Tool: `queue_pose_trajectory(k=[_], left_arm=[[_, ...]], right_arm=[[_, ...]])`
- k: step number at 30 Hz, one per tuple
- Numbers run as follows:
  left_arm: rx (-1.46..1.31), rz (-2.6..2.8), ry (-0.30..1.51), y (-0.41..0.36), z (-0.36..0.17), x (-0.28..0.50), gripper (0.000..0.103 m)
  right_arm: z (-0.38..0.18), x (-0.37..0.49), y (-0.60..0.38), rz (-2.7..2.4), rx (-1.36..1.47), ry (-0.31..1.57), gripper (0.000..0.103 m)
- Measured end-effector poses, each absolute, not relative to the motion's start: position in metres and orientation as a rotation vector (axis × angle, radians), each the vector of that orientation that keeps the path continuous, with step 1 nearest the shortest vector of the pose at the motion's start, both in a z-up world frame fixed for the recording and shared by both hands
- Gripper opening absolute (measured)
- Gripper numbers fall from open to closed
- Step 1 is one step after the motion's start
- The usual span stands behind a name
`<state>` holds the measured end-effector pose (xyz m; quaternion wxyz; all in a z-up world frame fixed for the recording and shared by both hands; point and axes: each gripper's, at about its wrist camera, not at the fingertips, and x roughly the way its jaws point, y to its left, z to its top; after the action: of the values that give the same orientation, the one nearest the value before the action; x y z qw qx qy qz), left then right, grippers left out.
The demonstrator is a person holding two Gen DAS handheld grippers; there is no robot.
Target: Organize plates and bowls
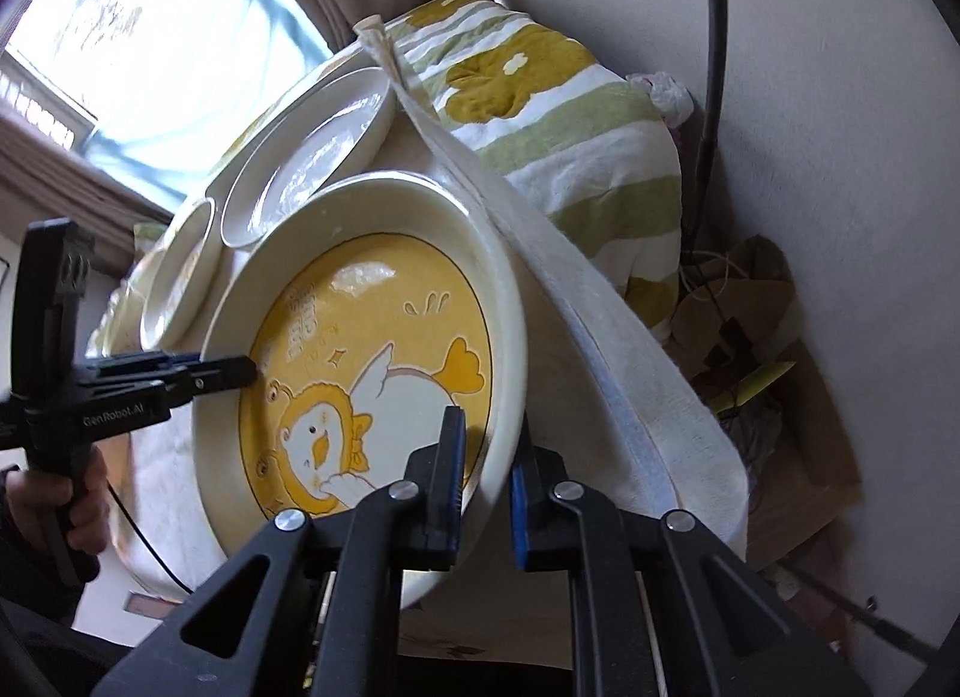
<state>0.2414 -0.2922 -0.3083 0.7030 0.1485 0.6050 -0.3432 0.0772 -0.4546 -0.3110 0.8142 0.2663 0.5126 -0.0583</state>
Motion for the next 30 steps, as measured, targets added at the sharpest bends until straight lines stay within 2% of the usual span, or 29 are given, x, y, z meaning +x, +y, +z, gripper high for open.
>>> queue_pose_trajectory(k=[13,23,30], left_arm=[[0.241,-0.716,1.284,-0.245,-0.273,0.213,0.015],[0.089,-0.519,1.245,-0.133,-0.249,0.216,0.015],[0.03,-0.406,1.252,-0.036,-0.247,0.205,0.015]], right_arm=[[-0.288,0.085,-0.438,-0.05,0.5,1.079,0.012],[-0.26,0.133,-0.365,0.166,0.362,1.108,0.012],[-0.264,0.16,-0.282,0.294,0.321,1.134,0.012]])
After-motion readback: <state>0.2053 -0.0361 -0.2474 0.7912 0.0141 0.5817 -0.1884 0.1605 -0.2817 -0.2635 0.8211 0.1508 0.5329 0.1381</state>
